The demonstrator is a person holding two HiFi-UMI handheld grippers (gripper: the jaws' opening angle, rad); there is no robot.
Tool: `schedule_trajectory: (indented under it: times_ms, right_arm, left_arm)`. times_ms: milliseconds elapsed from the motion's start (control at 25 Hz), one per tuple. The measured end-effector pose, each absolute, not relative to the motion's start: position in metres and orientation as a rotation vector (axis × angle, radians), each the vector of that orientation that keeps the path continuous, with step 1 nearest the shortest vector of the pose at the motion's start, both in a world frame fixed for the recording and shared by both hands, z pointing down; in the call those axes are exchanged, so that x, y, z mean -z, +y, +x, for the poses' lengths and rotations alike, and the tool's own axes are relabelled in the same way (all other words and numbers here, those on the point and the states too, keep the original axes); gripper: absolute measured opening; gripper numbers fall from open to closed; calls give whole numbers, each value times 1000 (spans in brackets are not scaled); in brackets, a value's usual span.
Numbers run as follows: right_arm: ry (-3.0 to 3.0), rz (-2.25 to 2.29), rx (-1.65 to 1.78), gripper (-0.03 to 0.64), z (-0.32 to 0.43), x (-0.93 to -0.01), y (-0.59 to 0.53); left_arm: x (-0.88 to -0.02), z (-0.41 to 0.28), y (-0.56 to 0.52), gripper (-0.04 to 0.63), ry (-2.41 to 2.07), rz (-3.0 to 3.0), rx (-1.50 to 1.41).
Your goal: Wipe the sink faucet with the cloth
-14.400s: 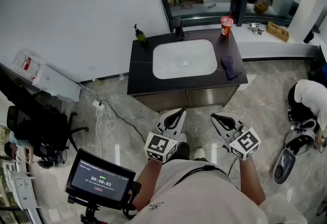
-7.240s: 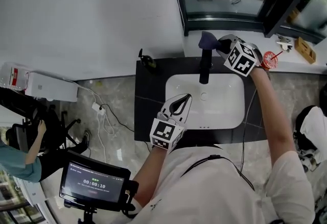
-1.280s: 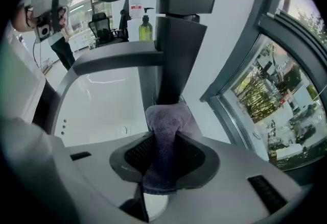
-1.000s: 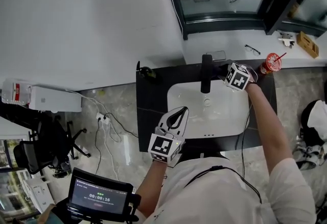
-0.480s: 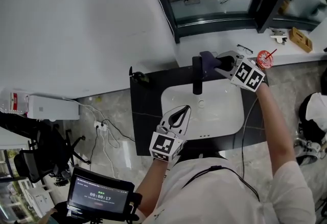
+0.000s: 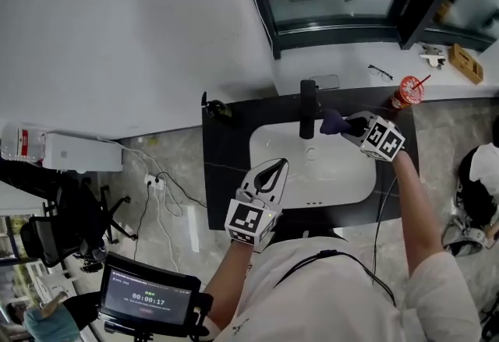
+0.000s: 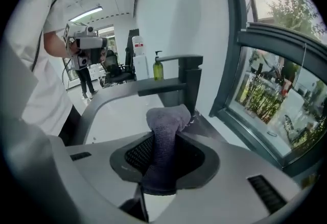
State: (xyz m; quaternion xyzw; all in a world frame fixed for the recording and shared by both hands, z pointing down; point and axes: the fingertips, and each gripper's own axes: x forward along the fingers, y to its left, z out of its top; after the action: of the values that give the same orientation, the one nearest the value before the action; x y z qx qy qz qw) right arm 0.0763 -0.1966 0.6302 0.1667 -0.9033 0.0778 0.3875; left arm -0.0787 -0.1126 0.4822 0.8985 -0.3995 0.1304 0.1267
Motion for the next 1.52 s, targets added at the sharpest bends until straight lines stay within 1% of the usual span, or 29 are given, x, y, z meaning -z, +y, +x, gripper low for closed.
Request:
schedule_trajectory:
  times_ms: [240, 480, 720, 840, 1160, 1360, 1520]
  right_arm:
    - [-2318, 364, -222, 114, 36, -648, -201]
    - [-2377, 395, -218, 114, 11, -642, -225]
    - [-2398, 491, -213, 114, 18, -641, -233]
    - [-2450, 515, -276, 112, 16, -640, -233]
    - [-2545, 292, -441, 109, 3, -636, -191]
    - [-2467, 97, -416, 109, 10, -638, -153]
    - [-2406, 221, -322, 109, 25, -645, -176]
  left_arm:
    - [-483, -87, -106, -5, -1196, 2592, -391]
    - [-484, -92, -102, -5, -1220, 2579, -395]
    - [-484, -94, -93, -5, -1240, 2563, -399]
    - [-484, -92, -91, -5, -1227, 2570, -402]
    - [-485, -93, -88, -5, -1217, 2574, -420]
    - [-484, -93, -88, -5, -1225, 2572, -406]
    - [-484, -91, -87, -5, -1226, 2569, -398]
